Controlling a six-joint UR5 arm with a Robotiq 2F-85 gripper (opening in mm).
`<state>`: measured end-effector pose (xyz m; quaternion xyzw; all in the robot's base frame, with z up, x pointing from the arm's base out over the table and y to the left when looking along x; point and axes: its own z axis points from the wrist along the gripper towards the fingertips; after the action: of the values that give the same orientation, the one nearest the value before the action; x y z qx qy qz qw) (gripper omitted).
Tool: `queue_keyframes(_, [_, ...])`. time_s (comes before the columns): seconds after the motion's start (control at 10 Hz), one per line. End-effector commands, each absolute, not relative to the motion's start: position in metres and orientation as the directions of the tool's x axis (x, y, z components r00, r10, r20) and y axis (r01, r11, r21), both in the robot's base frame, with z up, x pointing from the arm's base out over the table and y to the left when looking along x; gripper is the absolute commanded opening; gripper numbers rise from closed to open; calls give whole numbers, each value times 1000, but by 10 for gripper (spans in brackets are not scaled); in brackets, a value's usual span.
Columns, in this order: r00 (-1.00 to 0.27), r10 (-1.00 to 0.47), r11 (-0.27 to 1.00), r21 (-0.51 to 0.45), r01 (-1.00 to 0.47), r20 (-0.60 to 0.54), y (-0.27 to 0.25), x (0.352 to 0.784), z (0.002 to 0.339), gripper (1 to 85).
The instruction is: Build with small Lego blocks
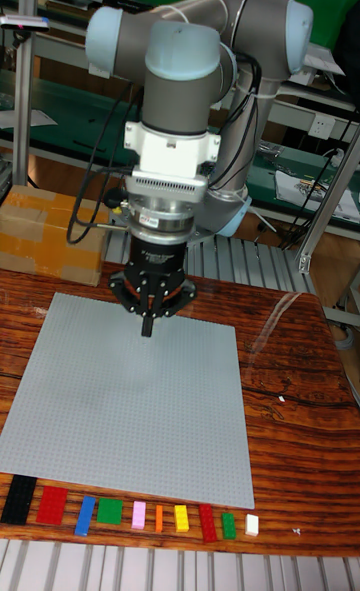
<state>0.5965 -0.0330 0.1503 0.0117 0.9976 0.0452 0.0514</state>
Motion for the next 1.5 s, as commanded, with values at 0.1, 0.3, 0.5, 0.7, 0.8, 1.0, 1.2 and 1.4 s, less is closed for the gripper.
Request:
queue_keyframes(0.1, [-992, 38, 997, 77, 29, -121, -38, 623, 142, 10])
queue_keyframes(0.3, [-990, 74, 990, 129, 59, -119, -26, 624, 143, 10])
queue_keyframes(0.5, [-978, 163, 980, 139, 145, -129, -26, 630, 144, 10])
queue_keyframes(0.7, [-965, 235, 969, 107, 222, -121, -37, 628, 143, 10])
queue_keyframes(0.8, [-966, 222, 971, 116, 207, -134, -35, 631, 143, 10])
queue_keyframes(1.0, [-979, 131, 980, 170, 105, -154, -18, 636, 146, 10])
queue_keyframes(1.2, [-988, 52, 985, 171, 27, -143, -24, 636, 145, 10])
queue_keyframes(1.4, [-988, -4, 983, 182, -32, -154, -44, 653, 141, 10])
